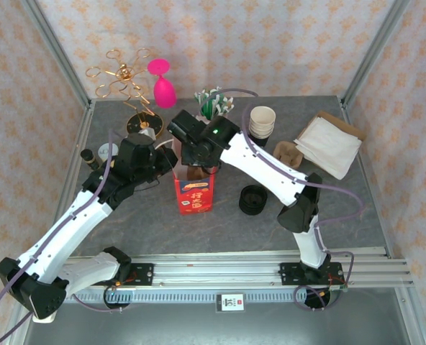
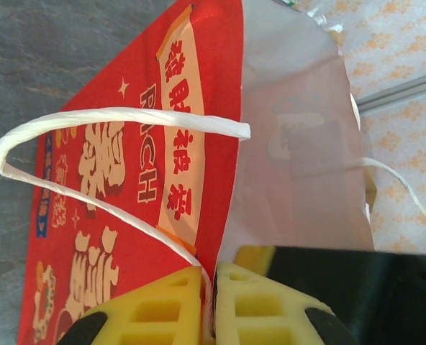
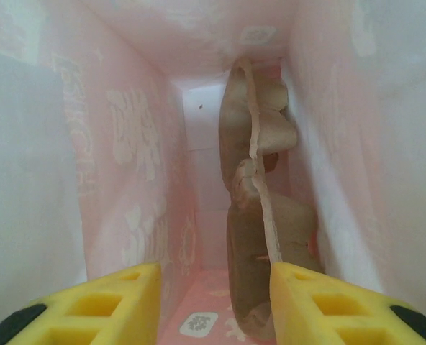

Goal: Pack the takeout coffee

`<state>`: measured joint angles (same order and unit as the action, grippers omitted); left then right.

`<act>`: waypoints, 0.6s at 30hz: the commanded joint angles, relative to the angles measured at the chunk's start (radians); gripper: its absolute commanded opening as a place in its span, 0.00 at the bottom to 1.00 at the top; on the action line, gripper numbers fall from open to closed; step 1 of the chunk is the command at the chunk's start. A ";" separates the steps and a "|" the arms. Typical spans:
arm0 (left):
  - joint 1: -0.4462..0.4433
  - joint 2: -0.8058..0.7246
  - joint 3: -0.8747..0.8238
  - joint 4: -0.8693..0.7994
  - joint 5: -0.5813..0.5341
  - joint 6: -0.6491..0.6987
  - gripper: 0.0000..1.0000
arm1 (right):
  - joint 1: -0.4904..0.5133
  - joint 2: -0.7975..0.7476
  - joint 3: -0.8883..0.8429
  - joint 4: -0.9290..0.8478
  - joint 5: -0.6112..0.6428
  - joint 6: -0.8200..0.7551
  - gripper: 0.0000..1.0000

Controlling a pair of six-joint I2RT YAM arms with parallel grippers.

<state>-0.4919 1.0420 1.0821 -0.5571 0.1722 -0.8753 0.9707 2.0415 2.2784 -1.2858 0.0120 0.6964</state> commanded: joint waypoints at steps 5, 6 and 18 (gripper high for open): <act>-0.013 -0.020 0.009 0.016 -0.030 -0.020 0.03 | 0.011 0.067 0.036 -0.021 0.067 0.041 0.43; -0.013 -0.025 0.009 0.022 -0.031 -0.023 0.02 | 0.010 0.072 0.035 -0.021 0.072 0.044 0.43; -0.011 -0.054 -0.035 0.073 -0.032 -0.051 0.00 | 0.009 0.141 0.035 -0.008 0.090 0.059 0.45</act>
<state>-0.5022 1.0088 1.0573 -0.5308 0.1493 -0.9165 0.9737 2.1635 2.2913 -1.2861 0.0643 0.7341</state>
